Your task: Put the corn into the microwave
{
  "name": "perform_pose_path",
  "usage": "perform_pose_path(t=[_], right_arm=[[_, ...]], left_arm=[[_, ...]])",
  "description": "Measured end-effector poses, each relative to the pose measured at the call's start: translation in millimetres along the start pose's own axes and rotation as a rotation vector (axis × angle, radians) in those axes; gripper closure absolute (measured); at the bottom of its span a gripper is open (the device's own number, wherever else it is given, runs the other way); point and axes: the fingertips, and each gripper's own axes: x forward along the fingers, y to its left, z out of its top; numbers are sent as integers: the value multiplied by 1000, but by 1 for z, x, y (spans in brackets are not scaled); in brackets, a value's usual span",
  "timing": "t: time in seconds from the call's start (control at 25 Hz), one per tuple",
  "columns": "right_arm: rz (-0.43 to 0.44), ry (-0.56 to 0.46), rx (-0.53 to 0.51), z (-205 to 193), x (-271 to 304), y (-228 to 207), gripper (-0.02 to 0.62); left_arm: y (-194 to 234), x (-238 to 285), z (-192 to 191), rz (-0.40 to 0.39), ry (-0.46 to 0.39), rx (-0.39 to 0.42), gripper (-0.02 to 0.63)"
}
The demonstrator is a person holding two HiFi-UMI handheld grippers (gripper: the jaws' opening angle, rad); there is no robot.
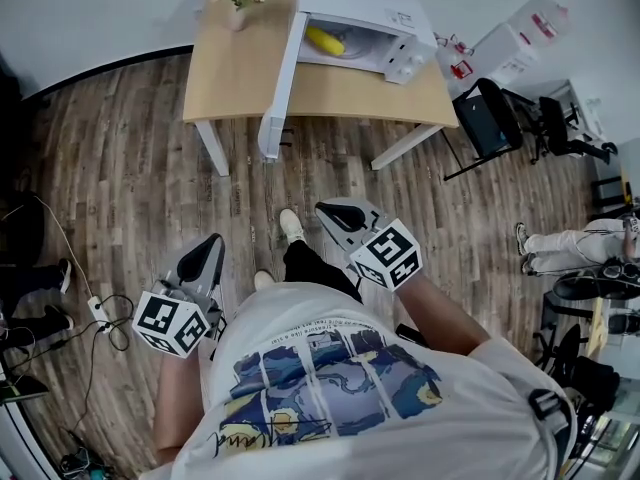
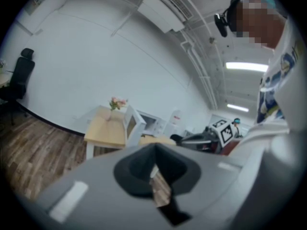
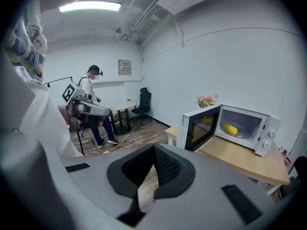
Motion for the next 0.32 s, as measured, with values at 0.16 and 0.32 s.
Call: perform_pose_path(t=[0.16,0.32], right_arm=[[3,4,0,-1,4,-3,586],[10,10,1,-2,8,-9,586]], left_arm=[[3,2,-1,0,4,-4,600],[5,10,-1,-2,15,-11,600]])
